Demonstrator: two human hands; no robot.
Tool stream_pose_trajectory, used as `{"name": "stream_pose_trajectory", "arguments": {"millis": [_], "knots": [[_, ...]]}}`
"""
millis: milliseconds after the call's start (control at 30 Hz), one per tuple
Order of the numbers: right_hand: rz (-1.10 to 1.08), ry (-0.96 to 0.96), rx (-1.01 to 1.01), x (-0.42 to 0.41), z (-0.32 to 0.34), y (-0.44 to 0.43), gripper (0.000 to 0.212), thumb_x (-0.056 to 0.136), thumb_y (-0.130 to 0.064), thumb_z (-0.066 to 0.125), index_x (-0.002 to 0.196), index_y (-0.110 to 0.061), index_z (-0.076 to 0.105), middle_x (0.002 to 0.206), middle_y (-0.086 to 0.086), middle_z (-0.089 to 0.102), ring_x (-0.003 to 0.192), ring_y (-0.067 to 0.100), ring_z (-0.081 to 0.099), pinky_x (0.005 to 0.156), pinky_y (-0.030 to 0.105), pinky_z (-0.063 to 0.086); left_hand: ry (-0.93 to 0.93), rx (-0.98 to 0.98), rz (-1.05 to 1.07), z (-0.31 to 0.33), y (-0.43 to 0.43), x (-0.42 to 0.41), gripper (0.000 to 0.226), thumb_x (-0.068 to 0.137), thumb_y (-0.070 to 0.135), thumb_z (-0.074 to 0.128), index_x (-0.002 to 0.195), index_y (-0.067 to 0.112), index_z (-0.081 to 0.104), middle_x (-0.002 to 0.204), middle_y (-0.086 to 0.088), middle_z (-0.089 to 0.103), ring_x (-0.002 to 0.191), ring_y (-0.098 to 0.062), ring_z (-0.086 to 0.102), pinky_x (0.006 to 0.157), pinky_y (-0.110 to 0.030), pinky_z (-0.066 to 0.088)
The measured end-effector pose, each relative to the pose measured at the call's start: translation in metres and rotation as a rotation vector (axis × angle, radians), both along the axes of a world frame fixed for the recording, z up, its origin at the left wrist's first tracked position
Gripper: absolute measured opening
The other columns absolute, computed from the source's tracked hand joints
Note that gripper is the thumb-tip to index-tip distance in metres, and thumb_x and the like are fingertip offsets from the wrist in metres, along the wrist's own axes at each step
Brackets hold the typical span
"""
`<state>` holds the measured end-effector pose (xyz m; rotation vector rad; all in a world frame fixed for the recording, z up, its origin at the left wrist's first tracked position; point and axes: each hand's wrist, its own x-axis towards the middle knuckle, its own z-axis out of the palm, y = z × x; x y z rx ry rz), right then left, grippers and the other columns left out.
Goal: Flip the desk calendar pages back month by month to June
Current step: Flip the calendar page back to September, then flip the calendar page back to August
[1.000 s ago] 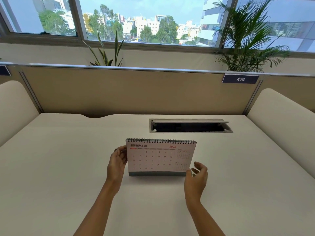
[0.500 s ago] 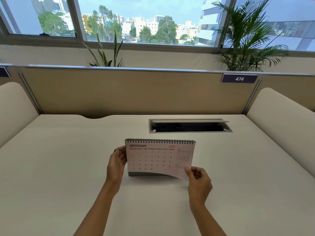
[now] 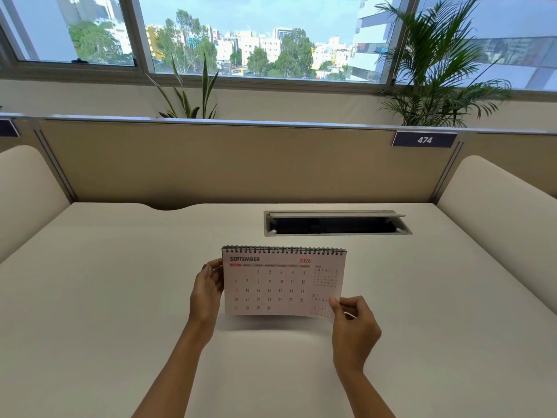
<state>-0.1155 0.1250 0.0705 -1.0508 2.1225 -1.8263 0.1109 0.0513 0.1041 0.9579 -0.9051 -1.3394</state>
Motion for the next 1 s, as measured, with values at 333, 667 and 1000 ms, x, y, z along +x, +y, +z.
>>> {"name": "stream_pose_trajectory", "arguments": {"millis": [333, 667, 1000], "knots": [[0.001, 0.099, -0.031, 0.001, -0.002, 0.005, 0.014, 0.080, -0.008, 0.074, 0.083, -0.011, 0.061, 0.087, 0.005, 0.066, 0.078, 0.020, 0.062, 0.065, 0.026, 0.057, -0.011, 0.011, -0.007, -0.002, -0.001, 0.000, 0.039, 0.101, 0.027, 0.021, 0.114, 0.013, 0.055, 0.116, -0.010, 0.063, 0.108, -0.021, 0.058, 0.091, -0.034, 0.045], [0.643, -0.975, 0.102, -0.019, 0.039, 0.014, 0.040, 0.096, -0.021, 0.041, 0.072, -0.016, 0.073, 0.070, 0.008, 0.072, 0.063, 0.023, 0.069, 0.054, 0.034, 0.054, 0.007, 0.045, -0.034, -0.002, 0.002, 0.000, 0.040, 0.099, 0.033, 0.023, 0.106, 0.017, 0.059, 0.103, -0.008, 0.068, 0.090, -0.023, 0.064, 0.074, -0.035, 0.051], [0.659, -0.338, -0.213, -0.011, 0.086, -0.011, 0.014, 0.088, -0.004, 0.062, 0.095, -0.016, 0.065, 0.089, -0.003, 0.073, 0.086, 0.012, 0.070, 0.069, 0.026, 0.057, -0.036, 0.000, 0.000, 0.000, 0.002, 0.002, 0.040, 0.100, 0.024, 0.029, 0.095, 0.024, 0.068, 0.088, 0.003, 0.073, 0.080, -0.014, 0.067, 0.066, -0.024, 0.054]]}}
